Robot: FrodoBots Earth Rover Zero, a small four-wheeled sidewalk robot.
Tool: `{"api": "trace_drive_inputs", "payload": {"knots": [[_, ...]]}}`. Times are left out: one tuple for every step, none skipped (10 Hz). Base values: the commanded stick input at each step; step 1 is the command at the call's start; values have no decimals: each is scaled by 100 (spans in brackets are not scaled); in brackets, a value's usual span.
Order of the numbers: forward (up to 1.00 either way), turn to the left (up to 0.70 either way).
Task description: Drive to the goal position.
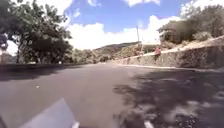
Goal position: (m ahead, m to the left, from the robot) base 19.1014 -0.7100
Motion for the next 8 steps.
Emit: {"api": "trace_drive_inputs", "payload": {"knots": [[45, 0], [45, 0], [45, 0], [45, 0], [45, 0], [45, 0], [45, 0], [45, 0]]}}
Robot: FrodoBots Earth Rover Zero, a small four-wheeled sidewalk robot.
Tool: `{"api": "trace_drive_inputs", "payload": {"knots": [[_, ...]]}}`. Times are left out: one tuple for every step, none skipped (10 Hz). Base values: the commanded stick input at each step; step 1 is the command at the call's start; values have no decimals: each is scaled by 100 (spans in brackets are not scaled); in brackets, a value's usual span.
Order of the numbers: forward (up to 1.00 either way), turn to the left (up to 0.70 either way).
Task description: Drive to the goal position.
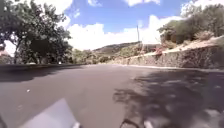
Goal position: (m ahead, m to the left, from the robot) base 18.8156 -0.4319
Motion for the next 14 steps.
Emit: {"api": "trace_drive_inputs", "payload": {"knots": [[45, 0], [45, 0], [45, 0], [45, 0], [45, 0], [45, 0], [45, 0], [45, 0], [45, 0], [45, 0], [45, 0], [45, 0], [45, 0], [45, 0]]}}
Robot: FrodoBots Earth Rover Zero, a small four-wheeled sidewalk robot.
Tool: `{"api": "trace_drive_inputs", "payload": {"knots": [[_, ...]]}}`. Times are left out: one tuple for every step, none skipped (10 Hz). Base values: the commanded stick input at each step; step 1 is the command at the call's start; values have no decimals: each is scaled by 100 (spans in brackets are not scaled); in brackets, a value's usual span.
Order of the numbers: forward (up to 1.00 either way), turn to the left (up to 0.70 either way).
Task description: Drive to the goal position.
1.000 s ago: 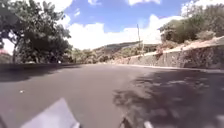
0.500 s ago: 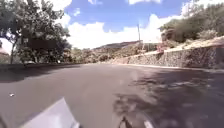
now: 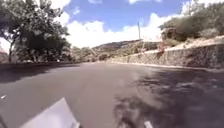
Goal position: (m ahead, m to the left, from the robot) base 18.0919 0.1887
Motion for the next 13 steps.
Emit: {"api": "trace_drive_inputs", "payload": {"knots": [[45, 0], [45, 0], [45, 0], [45, 0], [45, 0], [45, 0], [45, 0], [45, 0], [45, 0], [45, 0], [45, 0], [45, 0], [45, 0]]}}
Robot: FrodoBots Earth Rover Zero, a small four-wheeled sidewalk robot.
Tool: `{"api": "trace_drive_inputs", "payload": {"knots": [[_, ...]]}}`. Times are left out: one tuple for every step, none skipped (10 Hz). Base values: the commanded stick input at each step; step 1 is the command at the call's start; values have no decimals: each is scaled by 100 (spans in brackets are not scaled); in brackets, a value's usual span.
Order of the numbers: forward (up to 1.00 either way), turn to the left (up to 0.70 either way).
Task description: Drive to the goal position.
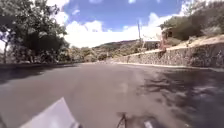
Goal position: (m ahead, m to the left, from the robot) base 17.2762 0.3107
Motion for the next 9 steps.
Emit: {"api": "trace_drive_inputs", "payload": {"knots": [[45, 0], [45, 0], [45, 0], [45, 0], [45, 0], [45, 0], [45, 0], [45, 0], [45, 0]]}}
